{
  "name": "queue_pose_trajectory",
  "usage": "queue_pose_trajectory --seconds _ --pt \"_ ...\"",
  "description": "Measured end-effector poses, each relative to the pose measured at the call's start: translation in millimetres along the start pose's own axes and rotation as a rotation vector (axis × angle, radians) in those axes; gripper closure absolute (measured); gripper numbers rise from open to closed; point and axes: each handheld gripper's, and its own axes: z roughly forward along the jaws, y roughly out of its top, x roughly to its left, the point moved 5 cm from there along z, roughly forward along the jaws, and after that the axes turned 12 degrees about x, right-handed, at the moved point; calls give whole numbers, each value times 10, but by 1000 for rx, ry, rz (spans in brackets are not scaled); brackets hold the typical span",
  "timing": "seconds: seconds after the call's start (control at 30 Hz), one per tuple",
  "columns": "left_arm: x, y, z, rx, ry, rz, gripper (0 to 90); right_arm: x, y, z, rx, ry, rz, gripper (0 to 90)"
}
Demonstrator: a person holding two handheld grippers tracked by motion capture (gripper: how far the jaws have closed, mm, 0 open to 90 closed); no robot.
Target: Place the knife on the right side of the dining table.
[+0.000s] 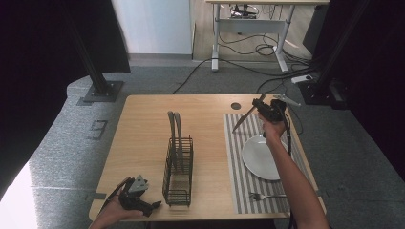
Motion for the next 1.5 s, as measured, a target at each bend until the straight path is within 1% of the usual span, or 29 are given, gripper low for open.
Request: queue_pose_trajectory --seconds 0.03,0.07,0.1,0.17,0.33,0.47,0.5,0.53,0.77,0.87,0.9,1.0,1.03,1.23,1.4,1.5 --pt "0 0 0 0 0 0 0 -43 -1 -3 1 -6 10 796" --pt "0 0 0 0 0 0 0 -43 -1 -3 1 -6 10 796" --pt "0 0 0 0 0 0 0 -78 -1 -13 1 -11 19 796" --pt "0 0 0 0 0 0 0 -90 -2 -13 1 -11 20 795" --pt "0 0 0 0 0 0 0 -144 -24 -25 1 -30 17 785" --pt "0 0 0 0 0 0 0 -210 -46 -36 1 -38 38 780" --pt "0 0 0 0 0 0 0 -250 -53 -43 0 -38 50 779" --pt "0 0 0 0 0 0 0 -250 -53 -43 0 -38 50 779" --pt "0 0 0 0 0 0 0 -367 -93 -48 -6 -54 84 768" --pt "0 0 0 0 0 0 0 -435 -120 -53 2 -64 96 755" --pt "0 0 0 0 0 0 0 -435 -120 -53 2 -64 96 755" --pt "0 0 0 0 0 0 0 -483 -138 -60 18 -84 96 740" --pt "0 0 0 0 0 0 0 -497 -144 -69 28 -94 87 732" --pt "0 0 0 0 0 0 0 -507 -153 -91 46 -118 69 716" --pt "0 0 0 0 0 0 0 -519 -171 -109 51 -120 56 706" --pt "0 0 0 0 0 0 0 -553 -194 -117 64 -124 59 694"
